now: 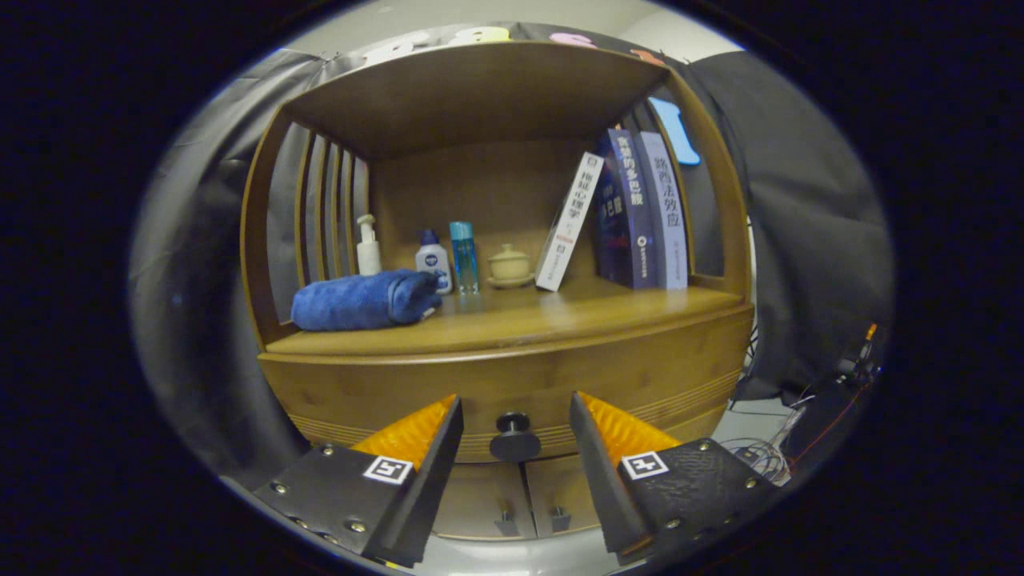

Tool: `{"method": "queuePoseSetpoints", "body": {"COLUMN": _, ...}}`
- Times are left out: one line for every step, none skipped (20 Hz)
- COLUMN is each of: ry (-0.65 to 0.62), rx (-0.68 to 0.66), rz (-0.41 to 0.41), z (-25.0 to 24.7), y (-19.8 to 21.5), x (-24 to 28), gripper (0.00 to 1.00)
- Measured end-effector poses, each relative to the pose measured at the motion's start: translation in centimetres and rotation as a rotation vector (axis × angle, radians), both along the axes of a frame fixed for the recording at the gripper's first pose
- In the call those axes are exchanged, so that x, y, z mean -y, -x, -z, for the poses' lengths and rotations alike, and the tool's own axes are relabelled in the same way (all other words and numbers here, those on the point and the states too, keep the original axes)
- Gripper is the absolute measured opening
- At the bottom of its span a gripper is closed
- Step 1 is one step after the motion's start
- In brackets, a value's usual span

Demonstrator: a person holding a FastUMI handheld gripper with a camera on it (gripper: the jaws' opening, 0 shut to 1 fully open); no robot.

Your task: Pull open the drawer, take out the items inside it, and place them on the countertop above the cabinet.

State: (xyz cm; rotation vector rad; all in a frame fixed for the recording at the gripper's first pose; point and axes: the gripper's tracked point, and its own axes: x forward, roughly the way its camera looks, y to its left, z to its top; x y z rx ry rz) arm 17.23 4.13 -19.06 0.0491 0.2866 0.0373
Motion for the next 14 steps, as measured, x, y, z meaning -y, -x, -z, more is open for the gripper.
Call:
{"method": "queuePoseSetpoints", "body": {"ry": 0.002, "rx": -0.021, "rz": -0.005, "z": 0.9, "y": -0.4, "x": -0.1, "gripper": 0.80}}
{"method": "queuePoseSetpoints", "body": {"ry": 0.006, "rx": -0.042, "rz": -0.009, "z": 1.7, "y": -0.9, "x": 0.0, "gripper": 0.80}}
{"method": "queuePoseSetpoints", "body": {"ry": 0.010, "rx": -0.062, "rz": -0.016, "z": 2.5, "y": -1.3, "x": -0.1, "gripper": 0.80}}
{"method": "queuePoseSetpoints", "body": {"ry": 0.018, "rx": -0.085, "rz": -0.011, "z": 3.5, "y": -1.6, "x": 0.1, "gripper": 0.79}}
{"method": "queuePoseSetpoints", "body": {"ry": 0.019, "rx": -0.110, "rz": -0.013, "z": 4.4, "y": -1.8, "x": 0.1, "gripper": 0.78}}
{"method": "queuePoseSetpoints", "body": {"ry": 0.016, "rx": -0.120, "rz": -0.016, "z": 4.7, "y": -2.0, "x": -0.1, "gripper": 0.77}}
{"method": "queuePoseSetpoints", "body": {"ry": 0.003, "rx": -0.127, "rz": -0.029, "z": 5.0, "y": -2.2, "x": -0.6, "gripper": 0.75}}
{"method": "queuePoseSetpoints", "body": {"ry": -0.001, "rx": -0.122, "rz": -0.034, "z": 5.0, "y": -2.5, "x": -1.0, "gripper": 0.63}}
{"method": "queuePoseSetpoints", "body": {"ry": 0.011, "rx": -0.127, "rz": -0.020, "z": 4.6, "y": -1.9, "x": -0.4, "gripper": 0.51}}
{"method": "queuePoseSetpoints", "body": {"ry": 0.010, "rx": -0.122, "rz": -0.018, "z": 4.7, "y": -1.2, "x": -0.4, "gripper": 0.45}}
{"method": "queuePoseSetpoints", "body": {"ry": 0.002, "rx": -0.122, "rz": -0.020, "z": 5.2, "y": -2.6, "x": -0.6, "gripper": 0.45}}
{"method": "queuePoseSetpoints", "body": {"ry": 0.000, "rx": -0.115, "rz": -0.020, "z": 5.0, "y": -2.7, "x": -0.6, "gripper": 0.42}}
{"method": "queuePoseSetpoints", "body": {"ry": 0.002, "rx": -0.121, "rz": -0.022, "z": 5.0, "y": -2.7, "x": -0.6, "gripper": 0.42}}
{"method": "queuePoseSetpoints", "body": {"ry": 0.003, "rx": -0.127, "rz": -0.024, "z": 5.1, "y": -2.7, "x": -0.5, "gripper": 0.36}}
